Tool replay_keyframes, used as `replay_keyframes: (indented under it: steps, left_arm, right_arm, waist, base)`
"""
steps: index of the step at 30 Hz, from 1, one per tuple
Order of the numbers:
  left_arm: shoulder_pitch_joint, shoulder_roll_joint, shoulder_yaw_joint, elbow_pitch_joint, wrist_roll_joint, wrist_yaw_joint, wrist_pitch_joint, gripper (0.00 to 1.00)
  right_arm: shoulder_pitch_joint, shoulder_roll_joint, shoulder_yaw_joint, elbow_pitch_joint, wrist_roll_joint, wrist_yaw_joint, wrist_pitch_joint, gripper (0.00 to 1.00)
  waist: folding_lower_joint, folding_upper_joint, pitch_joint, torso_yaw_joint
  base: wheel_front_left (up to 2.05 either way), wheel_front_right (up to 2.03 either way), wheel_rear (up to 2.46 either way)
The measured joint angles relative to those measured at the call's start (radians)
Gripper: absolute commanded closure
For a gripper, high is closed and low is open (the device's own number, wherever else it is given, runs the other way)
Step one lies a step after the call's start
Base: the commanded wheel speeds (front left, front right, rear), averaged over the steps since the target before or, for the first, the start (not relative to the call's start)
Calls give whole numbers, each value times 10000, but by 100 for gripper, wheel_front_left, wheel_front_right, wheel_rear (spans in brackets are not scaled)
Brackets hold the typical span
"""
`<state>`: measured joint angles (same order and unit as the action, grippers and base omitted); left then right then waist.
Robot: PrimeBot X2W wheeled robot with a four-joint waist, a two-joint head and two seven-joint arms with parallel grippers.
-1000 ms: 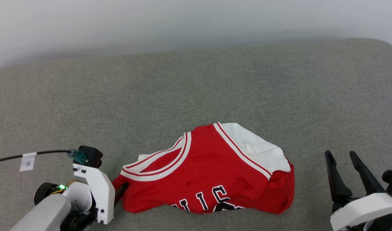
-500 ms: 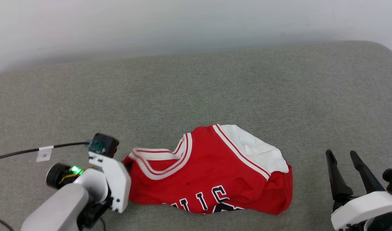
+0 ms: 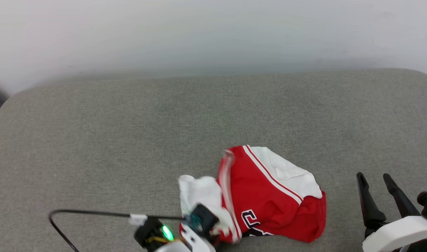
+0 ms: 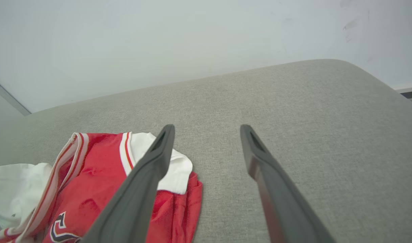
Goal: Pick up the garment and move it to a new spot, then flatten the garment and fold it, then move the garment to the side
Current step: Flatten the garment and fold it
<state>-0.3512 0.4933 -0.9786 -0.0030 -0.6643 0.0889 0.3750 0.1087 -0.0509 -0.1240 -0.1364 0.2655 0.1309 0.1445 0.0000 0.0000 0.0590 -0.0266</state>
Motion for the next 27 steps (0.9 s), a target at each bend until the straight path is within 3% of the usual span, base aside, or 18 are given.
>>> replay_keyframes:
  steps: [6,7,8,15,21,24,27]
  left_arm:
    - [913,-623,-631,564,-201,-42,-107,100]
    - [982,-702,-635,635,-190,13,-240,57]
    - [1023,-740,-625,706,-150,100,-418,0]
    - [940,-895,44,403,180,631,-1747,0]
    - [548,-339,1068,-84,-13,1030,-2082,0]
    - [342,33,1333,4,-234,920,-1860,0]
    - [149,326,1235,278,-589,433,-1206,0]
  right_arm:
    - [109,0,15,-127,-21,0,115,0]
    - [151,0,-4,-140,-21,2,117,0]
    - [177,0,-31,-146,-19,0,119,0]
    - [364,0,-104,-228,58,0,207,0]
    - [349,0,-65,-284,94,0,236,0]
    - [340,0,-33,-272,138,0,232,0]
    - [296,0,15,-230,163,0,211,0]
  waist:
    - [0,0,-232,92]
    - [0,0,-254,117]
    - [0,0,-284,144]
    - [0,0,-460,435]
    - [0,0,-455,542]
    - [0,0,-389,518]
    - [0,0,-287,430]
  base:
    - [0,0,0]
    - [0,0,0]
    - [0,0,0]
    - [0,0,0]
    - [0,0,0]
    - [0,0,0]
    - [0,0,0]
